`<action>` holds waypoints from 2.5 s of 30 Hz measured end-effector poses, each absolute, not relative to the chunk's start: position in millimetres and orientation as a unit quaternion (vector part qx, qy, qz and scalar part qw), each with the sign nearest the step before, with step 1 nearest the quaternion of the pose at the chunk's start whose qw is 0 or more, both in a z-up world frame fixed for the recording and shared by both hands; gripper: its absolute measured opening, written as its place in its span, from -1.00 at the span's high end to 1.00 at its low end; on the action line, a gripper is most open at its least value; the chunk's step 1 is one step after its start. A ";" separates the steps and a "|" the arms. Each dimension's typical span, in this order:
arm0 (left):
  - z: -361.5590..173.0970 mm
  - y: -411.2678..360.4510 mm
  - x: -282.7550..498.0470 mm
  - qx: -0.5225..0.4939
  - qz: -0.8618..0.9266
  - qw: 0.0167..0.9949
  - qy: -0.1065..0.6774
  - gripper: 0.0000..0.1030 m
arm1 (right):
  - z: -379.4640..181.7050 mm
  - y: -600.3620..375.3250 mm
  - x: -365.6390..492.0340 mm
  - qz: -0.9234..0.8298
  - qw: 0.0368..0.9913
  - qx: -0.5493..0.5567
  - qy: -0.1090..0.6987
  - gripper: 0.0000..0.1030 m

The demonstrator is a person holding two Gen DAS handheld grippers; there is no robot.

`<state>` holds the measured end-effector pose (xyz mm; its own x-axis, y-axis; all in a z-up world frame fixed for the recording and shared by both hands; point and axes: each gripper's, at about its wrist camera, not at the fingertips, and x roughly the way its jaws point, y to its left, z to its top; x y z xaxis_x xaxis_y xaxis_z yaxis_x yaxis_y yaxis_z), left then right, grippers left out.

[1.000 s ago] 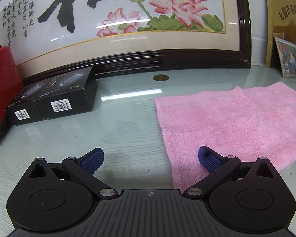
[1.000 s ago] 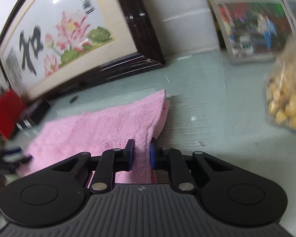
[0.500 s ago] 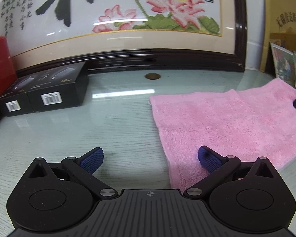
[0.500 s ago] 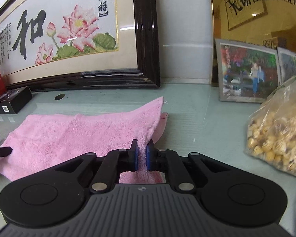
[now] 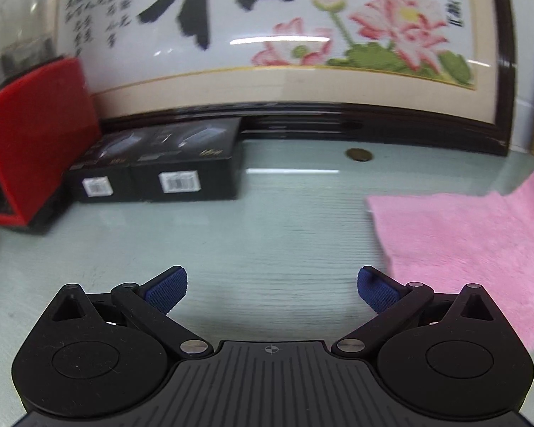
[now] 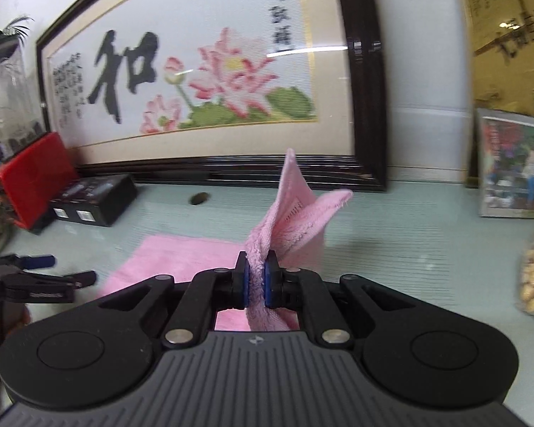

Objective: Fold towel
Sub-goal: 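Lift the pinched towel corner with the right tool and fold it over, then open the right tool to release the towel, then pinch the folded towel edge again with the right tool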

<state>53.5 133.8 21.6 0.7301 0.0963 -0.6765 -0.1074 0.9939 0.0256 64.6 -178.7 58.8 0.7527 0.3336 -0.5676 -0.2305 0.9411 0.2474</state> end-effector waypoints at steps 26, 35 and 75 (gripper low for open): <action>30.3 171.6 49.2 -0.090 0.099 0.921 0.367 -1.00 | 51.1 -90.2 90.9 0.314 0.873 0.174 0.329 -0.02; 26.7 173.1 50.5 -0.091 0.099 0.918 0.374 -1.00 | 30.2 -87.2 60.4 0.246 0.912 0.001 0.328 -0.03; 17.1 95.1 29.4 0.060 -0.132 0.926 0.348 -1.00 | 2.3 -168.9 72.7 0.318 0.827 0.222 0.408 -0.44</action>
